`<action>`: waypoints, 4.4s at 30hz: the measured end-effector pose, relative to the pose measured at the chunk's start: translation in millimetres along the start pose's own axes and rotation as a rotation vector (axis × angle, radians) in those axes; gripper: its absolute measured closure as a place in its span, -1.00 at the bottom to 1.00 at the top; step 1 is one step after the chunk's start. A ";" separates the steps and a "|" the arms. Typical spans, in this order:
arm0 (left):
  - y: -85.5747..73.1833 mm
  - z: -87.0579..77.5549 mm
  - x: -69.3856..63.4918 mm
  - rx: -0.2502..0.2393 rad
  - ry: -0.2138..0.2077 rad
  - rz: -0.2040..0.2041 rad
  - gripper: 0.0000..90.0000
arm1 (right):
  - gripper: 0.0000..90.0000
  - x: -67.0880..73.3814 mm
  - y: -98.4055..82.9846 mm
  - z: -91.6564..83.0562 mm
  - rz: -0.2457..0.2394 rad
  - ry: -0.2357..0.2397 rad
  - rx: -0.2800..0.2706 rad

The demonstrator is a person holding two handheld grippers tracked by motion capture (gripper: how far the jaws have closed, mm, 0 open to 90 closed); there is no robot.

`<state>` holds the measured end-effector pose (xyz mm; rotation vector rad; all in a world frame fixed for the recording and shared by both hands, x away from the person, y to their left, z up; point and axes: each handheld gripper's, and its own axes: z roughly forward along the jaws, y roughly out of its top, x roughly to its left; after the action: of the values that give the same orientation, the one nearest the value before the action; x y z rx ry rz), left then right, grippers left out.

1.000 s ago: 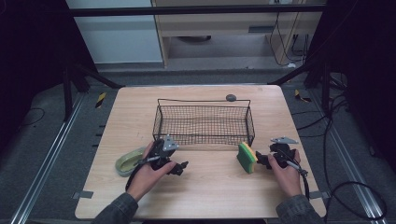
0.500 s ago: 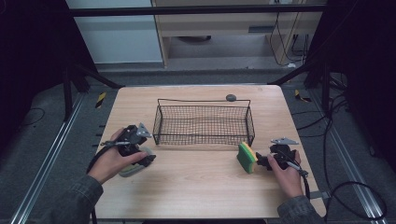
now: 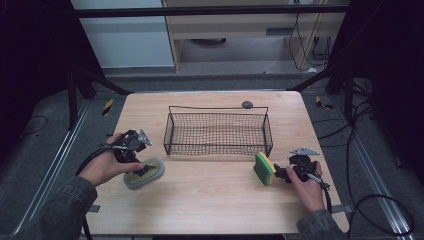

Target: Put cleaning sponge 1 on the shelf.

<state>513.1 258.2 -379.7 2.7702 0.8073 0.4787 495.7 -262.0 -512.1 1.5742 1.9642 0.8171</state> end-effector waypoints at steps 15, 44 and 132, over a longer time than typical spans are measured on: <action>-6.6 20.4 9.6 0.069 -0.083 0.010 -0.15 | -0.99 0.7 -0.3 -1.1 0.004 0.004 0.004; -5.3 50.7 7.5 0.119 -0.137 0.036 0.34 | -0.99 0.9 -1.9 -1.4 0.005 0.007 -0.009; 64.2 -36.1 15.4 -0.278 0.280 0.184 0.57 | -0.99 4.3 -3.2 -2.2 0.002 0.012 -0.014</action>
<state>543.1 217.8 -323.7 2.5594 0.4928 0.9524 491.1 -258.6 -512.8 1.5669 1.9620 0.8409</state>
